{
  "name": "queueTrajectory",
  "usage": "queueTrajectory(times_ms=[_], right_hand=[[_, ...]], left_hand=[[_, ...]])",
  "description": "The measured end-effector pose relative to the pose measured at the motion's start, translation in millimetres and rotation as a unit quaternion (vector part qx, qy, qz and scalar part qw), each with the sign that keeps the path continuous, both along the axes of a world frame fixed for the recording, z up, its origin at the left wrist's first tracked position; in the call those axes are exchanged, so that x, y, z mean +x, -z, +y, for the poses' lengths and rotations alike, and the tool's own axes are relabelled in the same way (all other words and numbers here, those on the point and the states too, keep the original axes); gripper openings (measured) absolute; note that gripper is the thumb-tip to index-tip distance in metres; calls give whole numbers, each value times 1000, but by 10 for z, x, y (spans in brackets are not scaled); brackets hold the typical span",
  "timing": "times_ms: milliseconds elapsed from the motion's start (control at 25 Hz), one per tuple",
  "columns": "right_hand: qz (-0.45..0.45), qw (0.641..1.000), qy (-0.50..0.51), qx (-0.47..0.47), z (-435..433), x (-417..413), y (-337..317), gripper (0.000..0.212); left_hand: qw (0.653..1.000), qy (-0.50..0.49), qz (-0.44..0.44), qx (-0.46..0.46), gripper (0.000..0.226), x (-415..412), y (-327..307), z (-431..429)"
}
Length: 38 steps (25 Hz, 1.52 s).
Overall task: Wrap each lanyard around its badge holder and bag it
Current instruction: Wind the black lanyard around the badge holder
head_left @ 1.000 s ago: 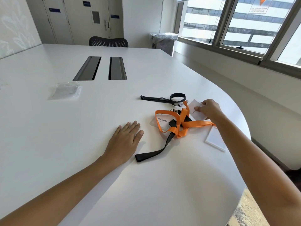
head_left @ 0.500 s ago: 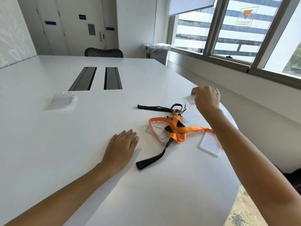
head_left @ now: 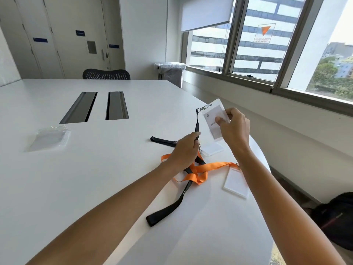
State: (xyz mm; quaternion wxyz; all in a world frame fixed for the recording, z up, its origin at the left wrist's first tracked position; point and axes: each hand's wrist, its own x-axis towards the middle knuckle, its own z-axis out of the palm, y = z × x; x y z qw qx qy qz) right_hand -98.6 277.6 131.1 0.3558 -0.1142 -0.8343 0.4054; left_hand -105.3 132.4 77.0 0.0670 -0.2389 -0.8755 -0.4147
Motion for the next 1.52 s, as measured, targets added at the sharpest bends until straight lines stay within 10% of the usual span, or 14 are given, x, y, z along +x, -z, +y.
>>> queueTrajectory(times_ms=[200, 600, 840, 1120, 1320, 1520], right_hand=[[42, 983, -84, -161, 82, 48, -181, 15], [206, 932, -121, -272, -60, 188, -435, 14], [212, 961, -92, -153, -120, 202, -509, 10], [140, 937, -157, -279, -198, 229, -517, 16], [193, 912, -124, -341, -207, 284, -679, 8], [138, 889, -139, -413, -237, 312, -662, 13]], left_hand=[[984, 42, -49, -164, 38, -325, 142, 281], [984, 13, -39, -172, 26, -541, 501, 57], [997, -16, -13, -74, 20, -457, 392, -1], [999, 8, -16, 46, 31, -185, -12, 178], [950, 181, -231, 104, 33, -74, -121, 38], [957, 89, -138, 240, 17, -23, -351, -41]])
